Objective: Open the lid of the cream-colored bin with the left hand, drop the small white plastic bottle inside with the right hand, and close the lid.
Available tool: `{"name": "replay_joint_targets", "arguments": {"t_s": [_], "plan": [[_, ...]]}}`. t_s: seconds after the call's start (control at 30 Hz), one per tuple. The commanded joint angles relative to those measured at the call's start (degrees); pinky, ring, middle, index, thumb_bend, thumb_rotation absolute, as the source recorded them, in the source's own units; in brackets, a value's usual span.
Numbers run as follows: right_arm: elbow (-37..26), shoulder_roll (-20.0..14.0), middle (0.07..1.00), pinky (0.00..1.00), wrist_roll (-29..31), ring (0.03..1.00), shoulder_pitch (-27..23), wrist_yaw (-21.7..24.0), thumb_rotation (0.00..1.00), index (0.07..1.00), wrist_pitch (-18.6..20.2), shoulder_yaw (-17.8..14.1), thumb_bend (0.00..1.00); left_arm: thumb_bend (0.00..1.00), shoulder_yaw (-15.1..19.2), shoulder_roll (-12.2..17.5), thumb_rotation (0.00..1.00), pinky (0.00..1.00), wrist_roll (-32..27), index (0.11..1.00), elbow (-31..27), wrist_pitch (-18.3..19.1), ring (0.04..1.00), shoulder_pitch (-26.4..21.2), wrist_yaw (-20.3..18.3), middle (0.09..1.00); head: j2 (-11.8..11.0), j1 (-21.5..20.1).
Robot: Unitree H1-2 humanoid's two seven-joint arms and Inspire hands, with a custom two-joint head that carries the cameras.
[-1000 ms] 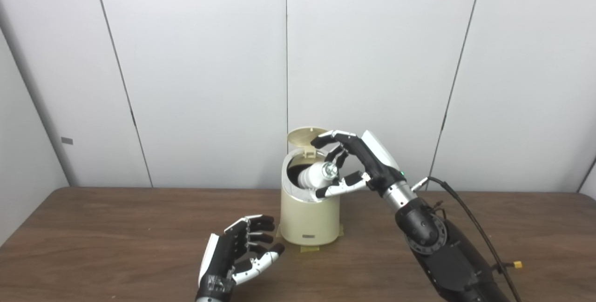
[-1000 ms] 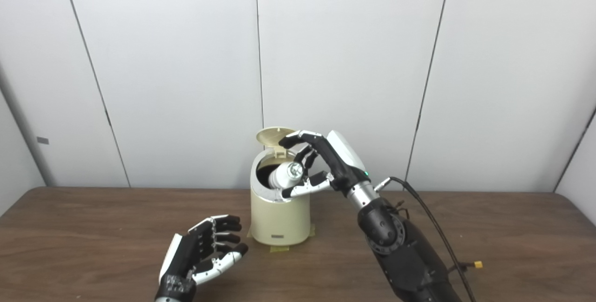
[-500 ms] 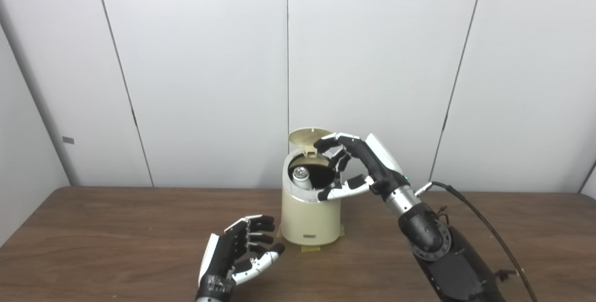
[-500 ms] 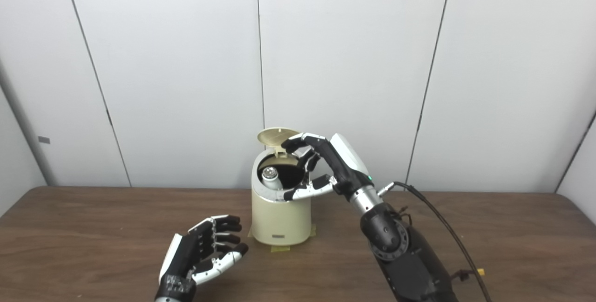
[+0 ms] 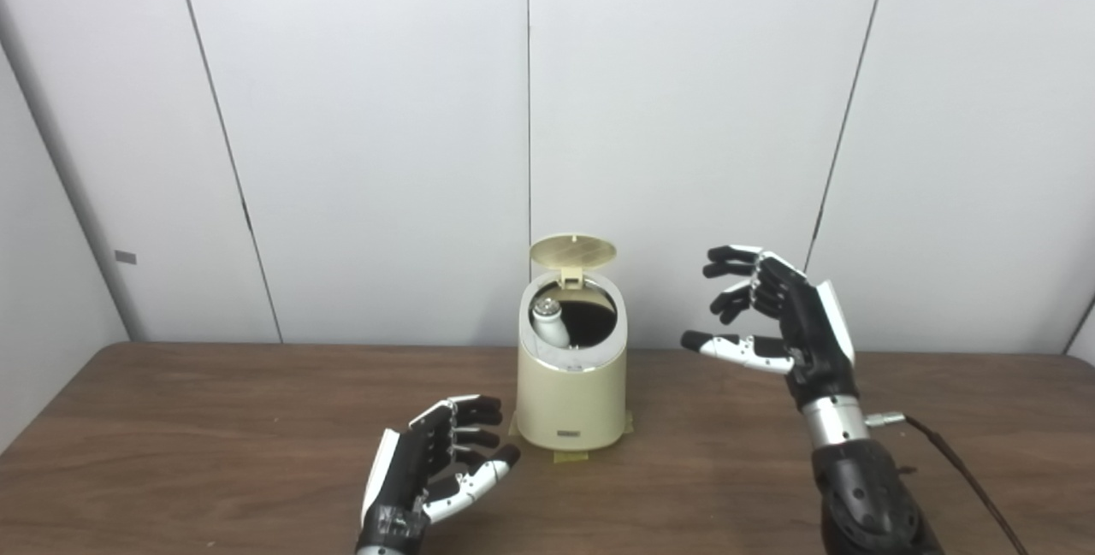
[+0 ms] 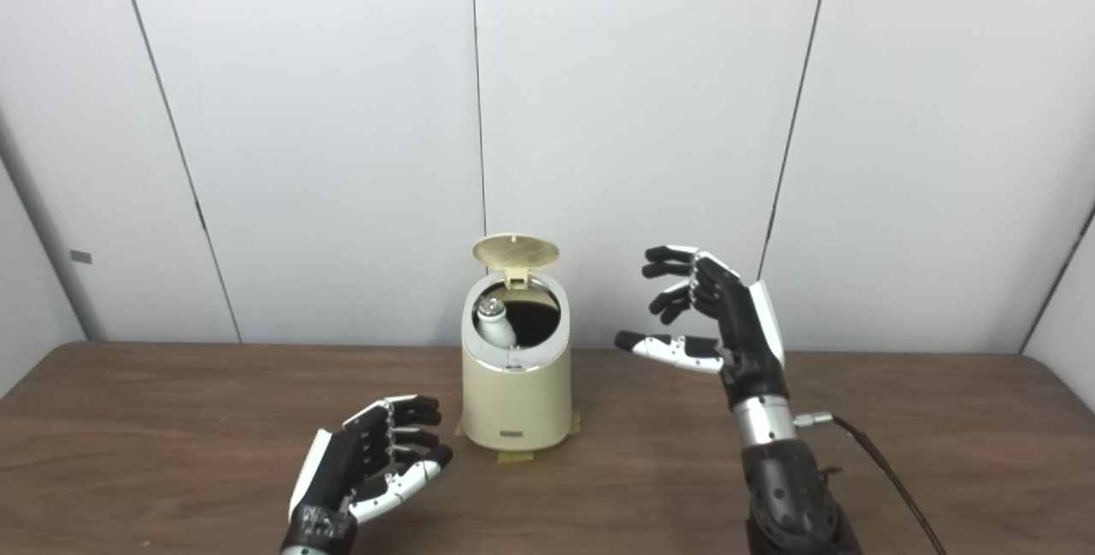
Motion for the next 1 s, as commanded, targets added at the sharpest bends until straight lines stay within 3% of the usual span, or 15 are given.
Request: {"name": "replay_joint_targets", "arguments": {"t_s": [0.0,0.1,0.2,0.5,0.67,0.8,0.97], "plan": [[-3.4,-0.7,0.692,0.47,2.4,0.497,0.8,1.6,0.10,0.736,2.0,-0.6,0.78,0.61,0.2,0.1,0.12,0.54,-0.1,0.696,-2.4,-1.3,0.633,-1.3,0.3,0.693,0.0,-0.1],[-6.1,-1.5,0.793,0.58,5.5,0.624,5.1,5.3,0.21,0.827,5.4,-0.4,0.80,0.62,0.5,0.1,0.11,0.54,-0.7,0.693,-2.4,-1.6,0.639,-1.3,0.2,0.693,0.0,0.0],[-5.7,-1.7,0.845,0.68,7.6,0.725,7.6,7.7,0.26,0.864,4.4,-0.5,0.84,0.61,0.6,0.2,0.09,0.54,-1.1,0.693,-2.5,-1.6,0.643,-1.3,0.0,0.695,0.0,0.3],[-2.9,-0.3,0.849,0.64,11.2,0.719,11.2,10.3,0.30,0.837,-0.6,-1.4,0.90,0.63,1.0,0.5,0.14,0.54,-1.3,0.702,-3.0,-2.7,0.654,-1.5,0.1,0.703,-0.3,1.3],[-1.2,0.0,0.830,0.64,11.7,0.699,11.4,10.3,0.33,0.837,-3.3,-1.7,0.91,0.70,1.4,1.9,0.29,0.68,-0.9,0.820,-3.9,-2.8,0.784,-3.3,-0.2,0.807,-0.4,1.5],[-1.5,0.0,0.827,0.65,11.0,0.705,11.2,9.9,0.32,0.830,-3.3,-1.6,0.90,0.77,0.9,4.6,0.40,0.76,1.8,0.889,-5.0,-0.9,0.856,-7.1,-0.9,0.872,-0.7,1.2],[-2.7,0.4,0.829,0.64,10.7,0.706,11.5,9.9,0.32,0.823,-1.9,-1.2,0.89,0.87,-0.5,7.2,0.45,0.78,4.1,0.949,-4.2,2.2,0.915,-14.1,-2.2,0.934,-1.1,1.2]]}}
